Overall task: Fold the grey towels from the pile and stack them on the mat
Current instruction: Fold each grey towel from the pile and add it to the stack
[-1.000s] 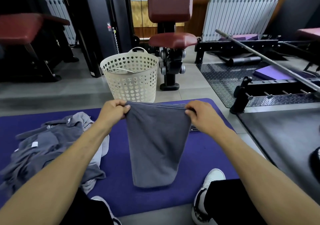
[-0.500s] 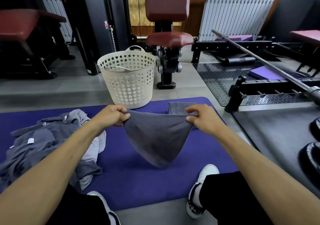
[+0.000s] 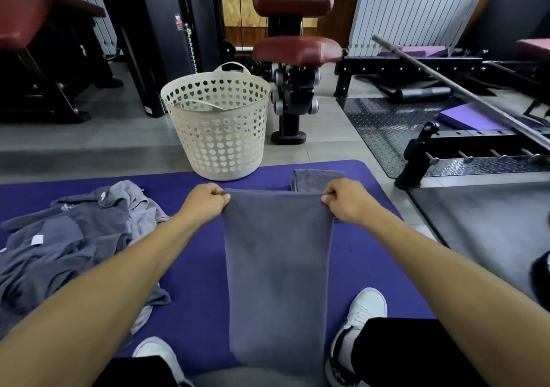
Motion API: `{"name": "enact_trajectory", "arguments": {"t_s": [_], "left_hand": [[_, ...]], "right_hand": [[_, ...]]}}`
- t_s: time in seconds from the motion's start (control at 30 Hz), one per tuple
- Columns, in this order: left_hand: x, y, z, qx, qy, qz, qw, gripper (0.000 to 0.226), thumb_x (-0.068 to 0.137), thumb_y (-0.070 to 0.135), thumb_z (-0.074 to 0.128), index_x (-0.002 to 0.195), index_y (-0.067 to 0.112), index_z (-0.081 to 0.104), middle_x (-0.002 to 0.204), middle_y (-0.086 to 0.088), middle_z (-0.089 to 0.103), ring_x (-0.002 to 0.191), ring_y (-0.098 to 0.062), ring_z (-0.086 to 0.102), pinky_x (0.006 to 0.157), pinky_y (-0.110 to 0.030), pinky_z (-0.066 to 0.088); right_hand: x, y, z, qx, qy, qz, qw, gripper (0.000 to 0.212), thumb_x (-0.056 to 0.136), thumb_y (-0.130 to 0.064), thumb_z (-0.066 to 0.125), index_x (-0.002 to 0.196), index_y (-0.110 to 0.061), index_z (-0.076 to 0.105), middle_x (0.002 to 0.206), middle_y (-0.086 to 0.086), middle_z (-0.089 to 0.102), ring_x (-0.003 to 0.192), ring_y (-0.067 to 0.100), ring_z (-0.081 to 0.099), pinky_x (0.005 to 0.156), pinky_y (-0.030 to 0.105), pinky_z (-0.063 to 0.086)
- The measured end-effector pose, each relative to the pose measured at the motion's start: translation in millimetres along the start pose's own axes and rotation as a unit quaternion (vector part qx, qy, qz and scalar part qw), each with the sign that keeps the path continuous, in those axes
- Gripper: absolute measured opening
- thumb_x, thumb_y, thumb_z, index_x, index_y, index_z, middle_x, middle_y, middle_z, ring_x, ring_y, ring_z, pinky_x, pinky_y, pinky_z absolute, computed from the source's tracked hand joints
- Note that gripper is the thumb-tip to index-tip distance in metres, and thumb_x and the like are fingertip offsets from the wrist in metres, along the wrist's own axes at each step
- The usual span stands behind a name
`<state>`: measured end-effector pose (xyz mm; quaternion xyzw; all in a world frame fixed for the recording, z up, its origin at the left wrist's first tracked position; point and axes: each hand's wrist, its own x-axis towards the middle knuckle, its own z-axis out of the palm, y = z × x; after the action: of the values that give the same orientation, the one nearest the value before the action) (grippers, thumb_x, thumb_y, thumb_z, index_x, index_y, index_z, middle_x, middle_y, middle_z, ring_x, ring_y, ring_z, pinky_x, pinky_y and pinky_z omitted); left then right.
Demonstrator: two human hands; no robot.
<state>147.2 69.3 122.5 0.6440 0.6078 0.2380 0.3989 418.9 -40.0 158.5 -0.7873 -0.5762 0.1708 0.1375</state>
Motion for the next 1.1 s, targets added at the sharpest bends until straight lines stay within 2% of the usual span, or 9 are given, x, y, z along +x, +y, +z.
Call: {"name": "enact_trajectory", "arguments": {"t_s": [0.1, 0.17, 0.37, 0.53, 0.7, 0.77, 0.9, 1.0, 1.1], "left_hand": [[18, 10, -2, -0.063, 0.057, 0.059, 0.995, 0.007, 0.094, 0.016, 0.06, 0.088, 0.015, 0.062, 0.076, 0.0, 0.062, 0.071, -0.015, 0.053, 0.067, -0.028, 0.041], [21, 14, -6, -0.08, 0.067, 0.086, 0.991, 0.006, 0.096, 0.018, 0.059, 0.1, 0.014, 0.061, 0.081, 0.001, 0.062, 0.072, -0.013, 0.052, 0.068, -0.026, 0.04], [-9, -28, 3, -0.007, 0.024, 0.128, 0.992, 0.007, 0.097, 0.014, 0.059, 0.092, 0.01, 0.056, 0.075, 0.0, 0.064, 0.062, -0.012, 0.049, 0.059, -0.025, 0.038], [-56, -108, 33, 0.029, -0.054, 0.076, 0.995, 0.017, 0.095, 0.01, 0.06, 0.08, 0.01, 0.051, 0.05, 0.013, 0.05, 0.048, -0.005, 0.033, 0.057, -0.031, 0.031], [-87, -159, 52, 0.032, -0.167, -0.03, 0.985, 0.021, 0.093, 0.007, 0.062, 0.074, 0.01, 0.055, 0.057, 0.006, 0.053, 0.058, -0.014, 0.044, 0.063, -0.029, 0.038], [-92, -163, 59, -0.011, -0.184, -0.077, 0.98, 0.024, 0.095, 0.002, 0.059, 0.072, 0.01, 0.054, 0.053, 0.005, 0.052, 0.052, -0.012, 0.046, 0.055, -0.024, 0.042], [-82, -168, 71, -0.017, -0.166, -0.113, 0.979, 0.023, 0.096, 0.004, 0.058, 0.073, 0.01, 0.055, 0.045, 0.006, 0.051, 0.042, -0.009, 0.046, 0.044, -0.021, 0.041], [-61, -182, 82, 0.002, -0.12, -0.128, 0.984, 0.019, 0.094, 0.015, 0.062, 0.076, 0.017, 0.058, 0.047, 0.007, 0.057, 0.052, -0.019, 0.054, 0.054, -0.033, 0.048], [-32, -195, 98, 0.029, -0.082, -0.146, 0.985, 0.015, 0.093, 0.024, 0.063, 0.079, 0.024, 0.057, 0.062, -0.002, 0.062, 0.063, -0.025, 0.06, 0.07, -0.041, 0.054]], "right_hand": [[17, -2, -4, 0.091, 0.08, -0.022, 0.992, 0.013, 0.099, -0.017, 0.051, 0.093, -0.009, 0.059, 0.089, 0.005, 0.064, 0.086, 0.024, 0.054, 0.069, 0.029, 0.037], [18, 0, -3, 0.148, 0.093, -0.039, 0.984, 0.01, 0.099, -0.021, 0.052, 0.09, -0.018, 0.056, 0.079, -0.003, 0.061, 0.085, 0.023, 0.055, 0.07, 0.029, 0.038], [-14, 27, 38, 0.17, 0.042, -0.066, 0.982, 0.006, 0.101, -0.02, 0.052, 0.098, -0.017, 0.056, 0.079, 0.004, 0.06, 0.066, 0.021, 0.052, 0.06, 0.034, 0.044], [-57, 56, 97, 0.146, -0.051, -0.043, 0.987, 0.006, 0.099, -0.016, 0.054, 0.094, -0.018, 0.057, 0.081, 0.007, 0.063, 0.067, 0.017, 0.05, 0.066, 0.034, 0.044], [-96, 80, 149, 0.133, -0.156, 0.029, 0.978, 0.014, 0.096, -0.017, 0.058, 0.084, -0.022, 0.058, 0.074, -0.009, 0.06, 0.069, 0.009, 0.054, 0.066, 0.023, 0.043], [-101, 87, 161, 0.15, -0.173, 0.053, 0.972, 0.017, 0.096, -0.018, 0.059, 0.079, -0.022, 0.06, 0.069, -0.009, 0.06, 0.064, 0.008, 0.054, 0.068, 0.027, 0.046], [-87, 88, 172, 0.166, -0.165, 0.077, 0.969, 0.013, 0.095, -0.02, 0.06, 0.083, -0.019, 0.063, 0.073, -0.008, 0.063, 0.074, 0.014, 0.058, 0.071, 0.028, 0.046], [-57, 85, 184, 0.193, -0.135, 0.093, 0.967, 0.01, 0.093, -0.023, 0.064, 0.086, -0.016, 0.065, 0.084, 0.0, 0.071, 0.086, 0.019, 0.065, 0.079, 0.031, 0.05], [-19, 86, 205, 0.187, -0.113, 0.105, 0.97, 0.011, 0.092, -0.025, 0.067, 0.086, -0.016, 0.067, 0.087, 0.004, 0.071, 0.088, 0.02, 0.064, 0.075, 0.026, 0.045]]}}
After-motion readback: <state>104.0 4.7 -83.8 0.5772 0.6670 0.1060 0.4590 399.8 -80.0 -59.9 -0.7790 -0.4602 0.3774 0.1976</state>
